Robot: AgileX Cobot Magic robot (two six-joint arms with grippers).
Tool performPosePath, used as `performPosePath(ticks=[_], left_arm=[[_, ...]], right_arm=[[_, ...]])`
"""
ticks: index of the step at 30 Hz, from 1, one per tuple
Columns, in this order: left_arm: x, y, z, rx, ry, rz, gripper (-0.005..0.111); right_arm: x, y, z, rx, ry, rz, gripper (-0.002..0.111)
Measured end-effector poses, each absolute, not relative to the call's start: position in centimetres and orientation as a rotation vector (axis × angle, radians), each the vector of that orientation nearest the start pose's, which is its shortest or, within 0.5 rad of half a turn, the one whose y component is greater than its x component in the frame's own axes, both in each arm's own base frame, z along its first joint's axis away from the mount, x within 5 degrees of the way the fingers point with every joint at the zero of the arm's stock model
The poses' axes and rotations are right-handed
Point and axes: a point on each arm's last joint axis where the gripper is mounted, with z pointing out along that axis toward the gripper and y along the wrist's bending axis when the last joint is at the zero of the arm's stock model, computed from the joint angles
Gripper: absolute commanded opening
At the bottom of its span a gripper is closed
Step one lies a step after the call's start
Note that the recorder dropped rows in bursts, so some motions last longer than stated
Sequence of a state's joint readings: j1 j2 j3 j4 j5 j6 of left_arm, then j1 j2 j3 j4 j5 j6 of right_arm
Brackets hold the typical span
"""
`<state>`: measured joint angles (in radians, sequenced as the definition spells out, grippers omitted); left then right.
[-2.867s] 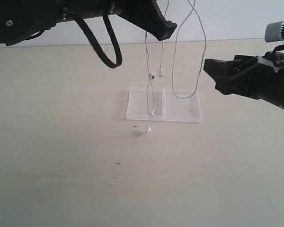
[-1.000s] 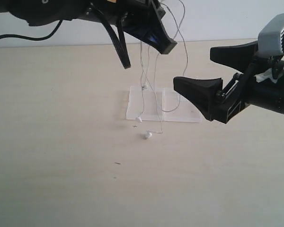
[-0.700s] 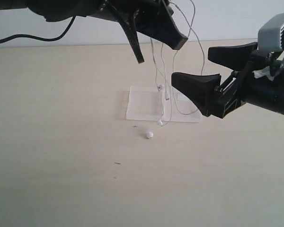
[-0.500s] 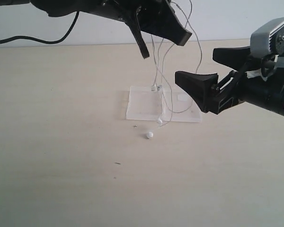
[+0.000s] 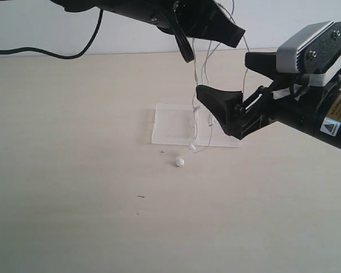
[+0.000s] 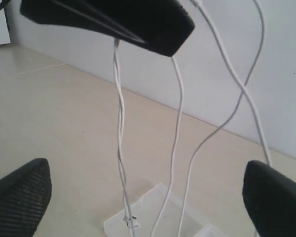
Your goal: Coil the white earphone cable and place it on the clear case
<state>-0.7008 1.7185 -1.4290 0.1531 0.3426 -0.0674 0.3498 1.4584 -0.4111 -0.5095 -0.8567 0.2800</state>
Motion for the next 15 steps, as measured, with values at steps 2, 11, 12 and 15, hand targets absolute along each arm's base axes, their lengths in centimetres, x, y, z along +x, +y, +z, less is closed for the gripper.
performPosePath(ticks=[2, 11, 12, 15], left_arm=[[31.5, -25.9, 32.1, 0.775, 1.981, -0.319, 0.0], [31.5, -25.9, 32.1, 0.768, 1.985, -0.324, 0.0], [31.5, -25.9, 32.1, 0.768, 1.985, -0.324, 0.0], [31.5, -25.9, 32.1, 0.768, 1.985, -0.324, 0.0]], right_arm=[[22.5, 12.2, 19.7, -0.629, 1.65, 0.532, 0.101], [24.7, 13.3, 19.2, -0.582, 1.655, 0.456, 0.101], [25.0, 13.4, 19.2, -0.581, 1.663, 0.451, 0.101], [25.7, 13.5, 18.8, -0.574, 1.691, 0.438, 0.101]])
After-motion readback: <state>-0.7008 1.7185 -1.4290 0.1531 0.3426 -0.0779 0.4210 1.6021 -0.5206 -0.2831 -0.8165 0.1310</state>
